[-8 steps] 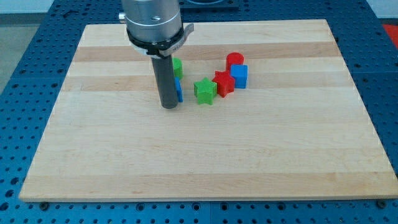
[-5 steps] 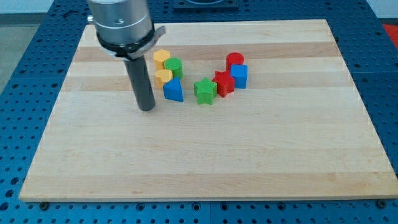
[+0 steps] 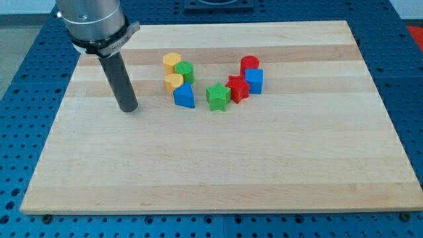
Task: Point your arm towards yellow heart
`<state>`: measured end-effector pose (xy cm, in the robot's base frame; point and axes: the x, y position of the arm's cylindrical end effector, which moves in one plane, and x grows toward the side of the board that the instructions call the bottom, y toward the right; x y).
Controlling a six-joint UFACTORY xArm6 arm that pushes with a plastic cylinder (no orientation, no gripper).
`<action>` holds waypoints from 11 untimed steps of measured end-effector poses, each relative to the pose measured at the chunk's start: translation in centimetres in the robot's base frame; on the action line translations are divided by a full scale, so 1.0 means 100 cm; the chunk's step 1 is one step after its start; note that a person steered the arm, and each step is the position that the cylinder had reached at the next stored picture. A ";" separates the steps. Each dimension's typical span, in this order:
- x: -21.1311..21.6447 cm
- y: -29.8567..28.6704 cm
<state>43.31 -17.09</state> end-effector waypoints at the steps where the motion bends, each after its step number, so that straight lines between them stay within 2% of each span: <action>1: 0.000 0.000; 8: -0.008 -0.018; 11: -0.016 0.032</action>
<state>41.71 -13.84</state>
